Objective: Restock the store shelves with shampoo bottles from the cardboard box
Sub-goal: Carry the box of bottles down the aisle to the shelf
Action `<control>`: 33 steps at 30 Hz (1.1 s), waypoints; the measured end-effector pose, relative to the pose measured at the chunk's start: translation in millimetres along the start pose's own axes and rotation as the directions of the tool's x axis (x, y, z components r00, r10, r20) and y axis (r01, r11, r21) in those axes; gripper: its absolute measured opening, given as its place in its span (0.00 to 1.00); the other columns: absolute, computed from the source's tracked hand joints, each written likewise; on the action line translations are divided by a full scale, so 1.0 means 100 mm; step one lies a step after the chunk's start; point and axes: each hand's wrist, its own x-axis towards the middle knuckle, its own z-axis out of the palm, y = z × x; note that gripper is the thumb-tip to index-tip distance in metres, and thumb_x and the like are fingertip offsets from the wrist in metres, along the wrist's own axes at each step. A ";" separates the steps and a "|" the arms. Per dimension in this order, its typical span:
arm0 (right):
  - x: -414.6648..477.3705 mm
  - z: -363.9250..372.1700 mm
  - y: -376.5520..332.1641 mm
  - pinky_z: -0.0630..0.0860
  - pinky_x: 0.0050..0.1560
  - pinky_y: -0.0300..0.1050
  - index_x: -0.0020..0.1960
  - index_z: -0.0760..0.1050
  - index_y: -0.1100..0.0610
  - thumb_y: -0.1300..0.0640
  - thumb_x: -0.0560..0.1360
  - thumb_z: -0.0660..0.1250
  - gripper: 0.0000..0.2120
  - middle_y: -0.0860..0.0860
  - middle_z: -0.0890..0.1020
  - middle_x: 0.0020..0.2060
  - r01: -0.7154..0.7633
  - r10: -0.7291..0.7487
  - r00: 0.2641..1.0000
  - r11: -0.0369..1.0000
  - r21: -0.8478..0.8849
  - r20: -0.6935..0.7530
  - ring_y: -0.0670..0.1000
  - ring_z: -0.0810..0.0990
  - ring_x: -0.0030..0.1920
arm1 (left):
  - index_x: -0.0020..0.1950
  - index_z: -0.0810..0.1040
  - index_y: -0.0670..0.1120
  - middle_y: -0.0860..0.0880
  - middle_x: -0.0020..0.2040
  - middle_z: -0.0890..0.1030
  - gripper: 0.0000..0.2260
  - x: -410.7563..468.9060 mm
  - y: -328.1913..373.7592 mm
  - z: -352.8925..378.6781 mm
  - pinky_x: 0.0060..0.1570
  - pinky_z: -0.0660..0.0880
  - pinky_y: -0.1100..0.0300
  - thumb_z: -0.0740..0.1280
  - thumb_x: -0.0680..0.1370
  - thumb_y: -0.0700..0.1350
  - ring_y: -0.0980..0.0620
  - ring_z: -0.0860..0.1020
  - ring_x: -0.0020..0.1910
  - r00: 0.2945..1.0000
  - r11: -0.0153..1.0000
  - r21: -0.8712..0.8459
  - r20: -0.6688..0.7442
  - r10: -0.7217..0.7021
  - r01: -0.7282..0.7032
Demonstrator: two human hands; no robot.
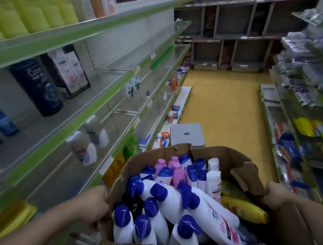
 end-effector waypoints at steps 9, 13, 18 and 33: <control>1.41 -0.93 -0.17 0.78 0.50 0.38 0.56 0.75 0.54 0.53 0.78 0.68 0.09 0.50 0.79 0.53 -0.028 0.025 0.999 0.996 0.090 0.028 0.45 0.79 0.53 | 0.41 0.78 0.43 0.44 0.35 0.84 0.02 1.40 0.99 -0.52 0.24 0.77 0.59 0.68 0.70 0.39 0.45 0.85 0.31 0.998 0.999 -0.048 0.051 0.023 -0.021; 1.96 -1.34 -0.26 0.78 0.58 0.42 0.56 0.74 0.56 0.54 0.79 0.66 0.08 0.51 0.79 0.54 -0.010 0.009 1.000 0.998 0.070 0.013 0.48 0.79 0.55 | 0.39 0.77 0.46 0.46 0.36 0.83 0.04 1.89 1.38 -0.75 0.22 0.76 0.62 0.68 0.68 0.45 0.52 0.82 0.27 0.999 0.999 -0.005 -0.006 0.035 -0.035; 2.74 -1.92 -0.33 0.79 0.57 0.44 0.54 0.77 0.57 0.55 0.78 0.66 0.08 0.52 0.81 0.52 0.044 -0.044 0.999 0.999 0.013 0.014 0.49 0.80 0.54 | 0.36 0.78 0.43 0.45 0.37 0.84 0.08 2.44 1.80 -0.92 0.24 0.72 0.67 0.66 0.65 0.48 0.51 0.83 0.34 0.997 0.997 0.073 -0.077 -0.031 0.036; 5.01 -3.64 -0.87 0.66 0.33 0.36 0.40 0.73 0.52 0.45 0.73 0.63 0.11 0.44 0.76 0.36 0.299 -0.318 0.947 0.918 -0.259 -0.034 0.46 0.76 0.40 | 0.48 0.82 0.45 0.47 0.46 0.85 0.11 3.39 3.08 -0.81 0.41 0.74 0.61 0.65 0.75 0.50 0.48 0.83 0.52 0.962 0.968 -0.041 -0.108 -0.250 0.247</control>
